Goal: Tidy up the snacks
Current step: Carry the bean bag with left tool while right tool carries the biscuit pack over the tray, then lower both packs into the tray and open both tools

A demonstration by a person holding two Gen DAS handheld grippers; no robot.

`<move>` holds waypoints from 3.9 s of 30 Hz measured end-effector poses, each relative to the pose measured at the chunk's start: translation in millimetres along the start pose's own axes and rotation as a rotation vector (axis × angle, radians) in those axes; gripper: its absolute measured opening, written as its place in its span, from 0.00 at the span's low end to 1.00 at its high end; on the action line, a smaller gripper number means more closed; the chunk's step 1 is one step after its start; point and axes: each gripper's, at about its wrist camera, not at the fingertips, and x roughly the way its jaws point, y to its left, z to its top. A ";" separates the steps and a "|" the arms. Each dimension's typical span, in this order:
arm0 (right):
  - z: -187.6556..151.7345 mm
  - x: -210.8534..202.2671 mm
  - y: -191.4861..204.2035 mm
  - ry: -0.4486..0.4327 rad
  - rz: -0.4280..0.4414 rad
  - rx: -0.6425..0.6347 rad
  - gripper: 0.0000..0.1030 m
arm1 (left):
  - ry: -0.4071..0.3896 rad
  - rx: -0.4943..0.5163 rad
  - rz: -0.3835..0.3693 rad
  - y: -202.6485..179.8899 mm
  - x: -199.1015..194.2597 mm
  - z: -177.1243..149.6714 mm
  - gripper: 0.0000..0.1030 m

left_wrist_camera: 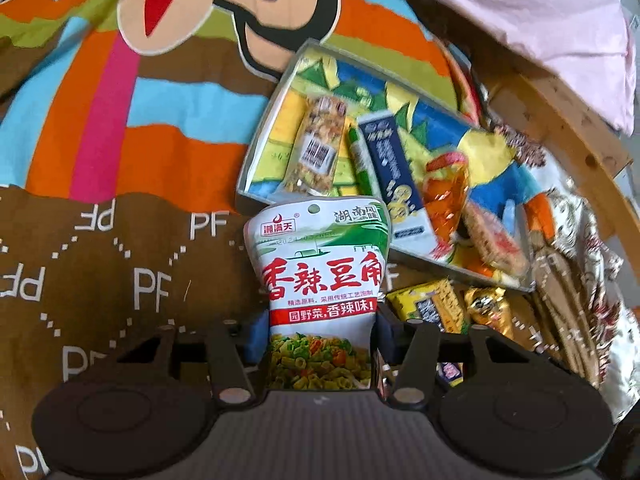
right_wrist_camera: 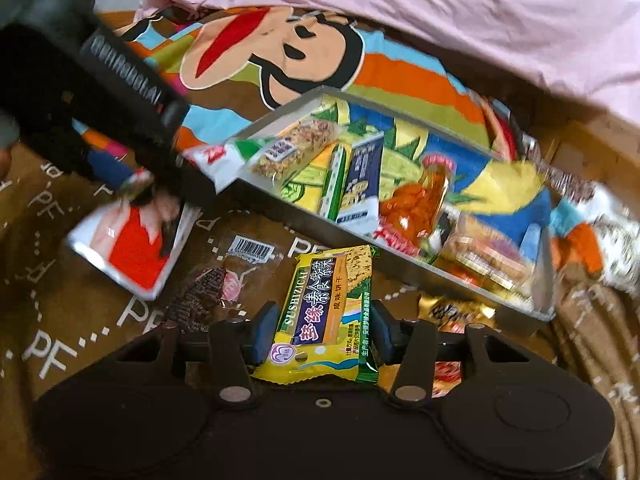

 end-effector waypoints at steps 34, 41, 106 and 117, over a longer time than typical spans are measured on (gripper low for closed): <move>68.9 34.2 -125.8 -0.227 -0.271 0.137 0.49 | -0.457 0.121 -0.119 -74.2 54.6 71.7 0.55; 62.9 61.5 -136.0 -0.156 -0.275 0.180 0.49 | -0.379 0.087 -0.102 -75.1 87.7 84.4 0.55; 54.2 -53.0 -168.2 -0.377 -0.279 0.409 0.99 | -0.486 0.211 -0.010 -111.5 13.3 49.0 0.97; 28.5 -120.6 -140.3 -0.482 -0.243 0.359 0.99 | -0.649 0.191 0.074 -110.9 -69.5 -1.2 0.99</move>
